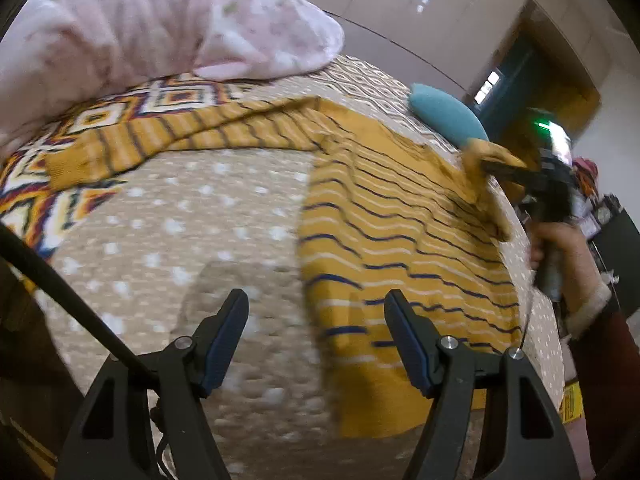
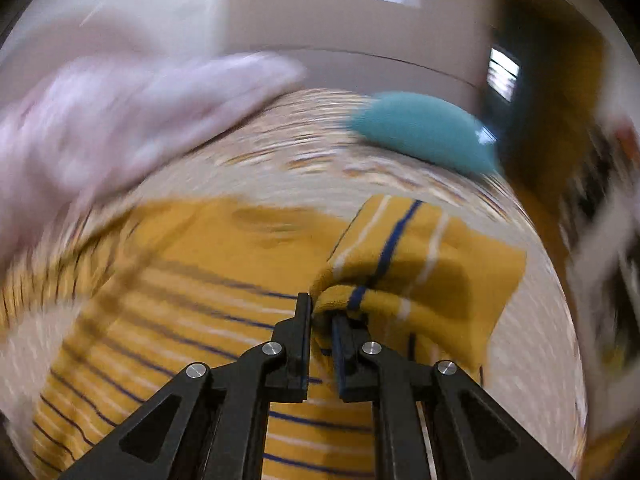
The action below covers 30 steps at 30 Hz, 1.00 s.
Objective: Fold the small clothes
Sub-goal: 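Fold the held sleeve across the sweater body with the right gripper, release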
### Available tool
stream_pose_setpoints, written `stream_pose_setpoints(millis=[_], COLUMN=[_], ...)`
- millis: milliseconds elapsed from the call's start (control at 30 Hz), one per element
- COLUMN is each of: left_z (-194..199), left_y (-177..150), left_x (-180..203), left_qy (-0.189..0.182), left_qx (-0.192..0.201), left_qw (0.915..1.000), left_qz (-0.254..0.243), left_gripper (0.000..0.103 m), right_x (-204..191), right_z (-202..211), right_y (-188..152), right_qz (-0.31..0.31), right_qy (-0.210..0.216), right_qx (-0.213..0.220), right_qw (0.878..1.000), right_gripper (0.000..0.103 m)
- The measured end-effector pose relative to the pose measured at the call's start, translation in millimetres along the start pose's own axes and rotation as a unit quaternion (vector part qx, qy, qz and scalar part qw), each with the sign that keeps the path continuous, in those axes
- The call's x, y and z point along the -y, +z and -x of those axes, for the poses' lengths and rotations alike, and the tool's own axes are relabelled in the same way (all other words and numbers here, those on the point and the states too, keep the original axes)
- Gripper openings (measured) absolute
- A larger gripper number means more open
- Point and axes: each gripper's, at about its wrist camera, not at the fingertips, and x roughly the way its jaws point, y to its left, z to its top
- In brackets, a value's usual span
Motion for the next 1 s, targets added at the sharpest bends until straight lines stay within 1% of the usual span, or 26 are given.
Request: stream_pose_setpoints(millis=[33,100,133,167,200,233,267,300,367,400,433,467,533,567,633,700,767,833,867,900,1000], left_z=[2.8,7.0,9.0,10.8,12.5,14.5,15.5,16.6,17.5,16.7,16.1,16.1,16.6,17.7,21.1,25.0,29.9,35.8,38.6,41.4,50.5], left_y=[0.2,-0.2,-0.7,-0.6,-0.9,-1.6,-1.8,-2.5,-2.8,-2.6,-3.0,-3.6,-4.9,-5.3,-6.1,-7.0,-8.8,-11.1,-12.3,-13.4,-17.5], left_x=[-7.3,-20.1,-27.3,-33.1,-37.7,-42.6,-45.7,-49.0,-53.8,-56.9,-60.1,-62.9,-69.3,-73.1,-80.8,-89.3,-99.2,-111.0,-117.1,-123.2,-142.5], left_qy=[0.004,0.011,0.014,0.015,0.015,0.015,0.015,0.017,0.021,0.022,0.023,0.023,0.026,0.032,0.042,0.047,0.056,0.063,0.066,0.068,0.069], left_qx=[0.003,0.008,0.009,0.009,0.010,0.011,0.012,0.013,0.016,0.017,0.016,0.016,0.016,0.018,0.022,0.026,0.032,0.040,0.043,0.046,0.052], left_qw=[1.0000,0.9997,0.9995,0.9994,0.9993,0.9991,0.9990,0.9989,0.9987,0.9985,0.9981,0.9977,0.9970,0.9965,0.9952,0.9938,0.9918,0.9891,0.9877,0.9862,0.9820], left_qz=[0.006,0.018,0.025,0.030,0.034,0.038,0.040,0.041,0.044,0.048,0.055,0.061,0.071,0.075,0.086,0.097,0.111,0.127,0.135,0.143,0.168], left_gripper=[0.069,0.069,0.069,0.069,0.069,0.069,0.069,0.069,0.069,0.069,0.069,0.069,0.070,0.070,0.070,0.070,0.070,0.070,0.070,0.070,0.070], right_x=[-33.3,-93.3,-118.2,-141.6,-162.8,-178.5,-193.9,-207.1,-222.9,-227.0,-224.7,-222.0,-215.9,-206.5,-196.1,-180.3,-174.2,-187.7,-195.2,-204.8,-234.5], right_z=[-14.5,-41.9,-57.5,-68.1,-74.6,-76.9,-77.4,-76.1,-70.8,-65.2,-59.2,-52.2,-38.3,-29.3,-18.2,-5.0,10.3,19.8,25.4,25.2,29.0], right_y=[1.7,-2.8,-6.2,-11.6,-19.1,-25.9,-34.3,-43.7,-57.9,-62.8,-66.5,-68.5,-67.0,-66.4,-62.3,-55.0,-46.9,-49.9,-46.3,-44.8,-34.0], right_qz=[0.046,0.127,0.163,0.201,0.240,0.272,0.309,0.348,0.405,0.421,0.426,0.424,0.403,0.382,0.346,0.298,0.251,0.225,0.212,0.207,0.173], right_qy=[-0.004,-0.009,-0.015,-0.029,-0.051,-0.076,-0.103,-0.134,-0.168,-0.174,-0.173,-0.168,-0.154,-0.138,-0.103,-0.051,0.004,0.043,0.074,0.093,0.187], right_qx=[-0.005,-0.025,-0.037,-0.040,-0.034,-0.027,-0.013,0.004,0.027,0.037,0.040,0.042,0.046,0.042,0.026,0.011,0.002,-0.001,-0.006,-0.009,-0.029], right_qw=[0.999,0.992,0.986,0.978,0.969,0.959,0.945,0.928,0.899,0.889,0.887,0.889,0.901,0.913,0.932,0.953,0.968,0.974,0.974,0.974,0.966], right_gripper=[0.010,0.010,0.010,0.011,0.015,0.028,0.033,0.033,0.033,0.033,0.036,0.040,0.058,0.060,0.060,0.060,0.060,0.060,0.060,0.060,0.060])
